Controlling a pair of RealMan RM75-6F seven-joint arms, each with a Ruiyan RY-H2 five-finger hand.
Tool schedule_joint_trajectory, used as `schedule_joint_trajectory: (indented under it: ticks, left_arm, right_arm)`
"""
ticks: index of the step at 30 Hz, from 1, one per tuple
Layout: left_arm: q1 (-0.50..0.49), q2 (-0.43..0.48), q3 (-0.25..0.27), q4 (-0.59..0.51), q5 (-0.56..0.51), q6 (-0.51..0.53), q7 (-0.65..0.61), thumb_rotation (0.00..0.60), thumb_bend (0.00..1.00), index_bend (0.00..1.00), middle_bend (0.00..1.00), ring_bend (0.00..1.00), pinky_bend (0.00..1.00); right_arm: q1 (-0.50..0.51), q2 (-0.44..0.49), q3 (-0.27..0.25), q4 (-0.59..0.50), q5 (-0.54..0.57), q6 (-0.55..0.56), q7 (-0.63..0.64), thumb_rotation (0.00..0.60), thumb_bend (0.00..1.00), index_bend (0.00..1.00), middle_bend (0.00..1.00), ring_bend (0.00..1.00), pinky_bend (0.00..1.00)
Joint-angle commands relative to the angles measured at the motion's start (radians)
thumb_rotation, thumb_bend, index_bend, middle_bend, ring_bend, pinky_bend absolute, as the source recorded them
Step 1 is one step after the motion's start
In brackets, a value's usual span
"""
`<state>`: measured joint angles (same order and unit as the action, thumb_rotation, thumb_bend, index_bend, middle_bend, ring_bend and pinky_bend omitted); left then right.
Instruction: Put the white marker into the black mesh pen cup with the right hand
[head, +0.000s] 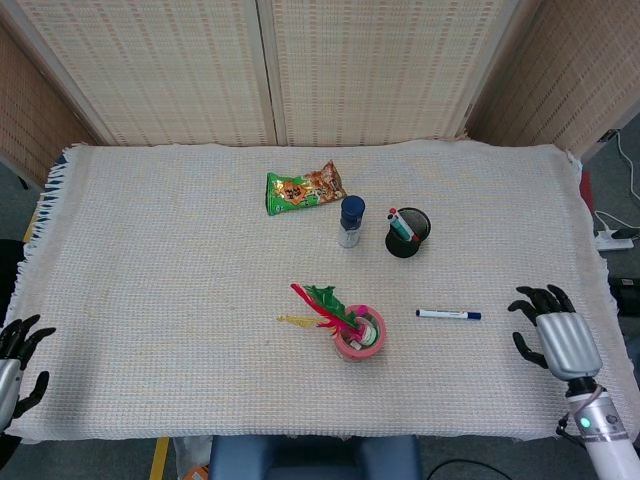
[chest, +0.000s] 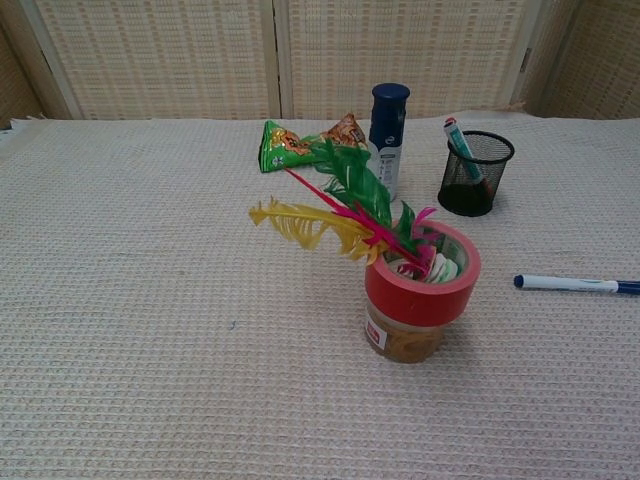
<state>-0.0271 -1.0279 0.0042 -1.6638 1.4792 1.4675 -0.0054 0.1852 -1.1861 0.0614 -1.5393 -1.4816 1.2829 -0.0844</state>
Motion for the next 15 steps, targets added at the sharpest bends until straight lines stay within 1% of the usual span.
schedule_joint_trajectory:
  ticks: [1, 6, 9, 15]
  left_arm:
    - [-0.001, 0.000, 0.001, 0.000, 0.000, -0.004, -0.002, 0.600, 0.42, 0.21, 0.06, 0.00, 0.19]
    - [-0.004, 0.002, 0.000, 0.002, -0.009, -0.016, -0.009, 0.600, 0.42, 0.21, 0.06, 0.00, 0.19]
    - [-0.004, 0.004, -0.001, 0.003, -0.009, -0.014, -0.014, 0.600, 0.42, 0.21, 0.06, 0.00, 0.19]
    - [-0.004, 0.006, -0.002, 0.007, -0.014, -0.018, -0.025, 0.600, 0.42, 0.21, 0.06, 0.00, 0.19]
  right_arm:
    - [0.123, -0.081, 0.021, 0.070, -0.006, -0.155, -0.053, 0.600, 0.33, 0.37, 0.18, 0.17, 0.12]
    - [0.240, -0.169, 0.046, 0.117, 0.026, -0.302, -0.127, 0.600, 0.33, 0.37, 0.18, 0.17, 0.12]
    - [0.293, -0.213, 0.056, 0.131, 0.047, -0.360, -0.172, 0.600, 0.33, 0.37, 0.18, 0.17, 0.12]
    - [0.354, -0.271, 0.066, 0.146, 0.090, -0.411, -0.259, 0.600, 0.33, 0.37, 0.18, 0.17, 0.12]
